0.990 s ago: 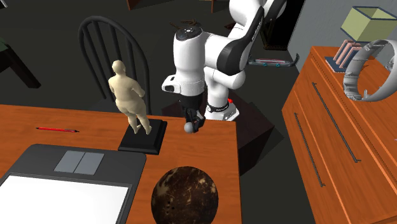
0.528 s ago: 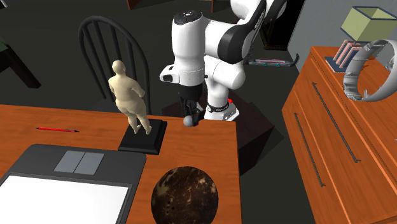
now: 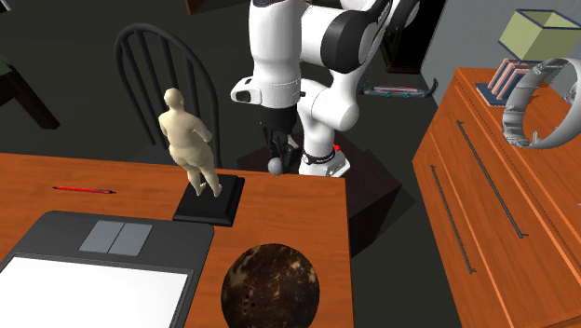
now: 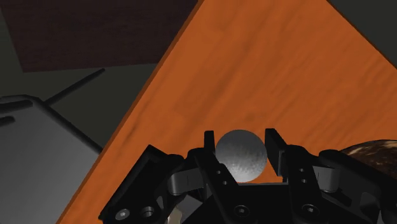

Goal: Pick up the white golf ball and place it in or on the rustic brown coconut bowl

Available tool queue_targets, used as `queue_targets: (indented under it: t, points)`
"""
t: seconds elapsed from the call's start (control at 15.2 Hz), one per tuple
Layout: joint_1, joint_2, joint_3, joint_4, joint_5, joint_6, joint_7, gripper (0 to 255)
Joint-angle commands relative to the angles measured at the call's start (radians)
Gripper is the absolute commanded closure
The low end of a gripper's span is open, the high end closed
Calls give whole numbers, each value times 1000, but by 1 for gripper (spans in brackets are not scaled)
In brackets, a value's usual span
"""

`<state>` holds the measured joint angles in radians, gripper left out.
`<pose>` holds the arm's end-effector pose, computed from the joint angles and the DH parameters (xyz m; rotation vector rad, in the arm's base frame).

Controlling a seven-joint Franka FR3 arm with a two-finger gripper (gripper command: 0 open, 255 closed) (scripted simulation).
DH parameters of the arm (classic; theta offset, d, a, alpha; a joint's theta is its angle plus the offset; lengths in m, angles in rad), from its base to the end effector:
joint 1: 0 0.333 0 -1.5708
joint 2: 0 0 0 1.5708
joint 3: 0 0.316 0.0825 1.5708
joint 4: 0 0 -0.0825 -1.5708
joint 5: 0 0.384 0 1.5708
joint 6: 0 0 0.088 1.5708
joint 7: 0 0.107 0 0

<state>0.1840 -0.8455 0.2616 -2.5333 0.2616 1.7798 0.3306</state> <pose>0.2689 0.1675 0.5324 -3.0546 0.0122 -0.0797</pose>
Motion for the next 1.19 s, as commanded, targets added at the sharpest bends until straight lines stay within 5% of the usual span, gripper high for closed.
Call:
queue_targets:
  t: [0.0,0.59,1.12]
  points:
    - [-3,43,17,38,3,8,15,255]
    - [-43,396,179,307,-17,117,159,255]
    - [-71,740,318,621,-166,137,342,255]
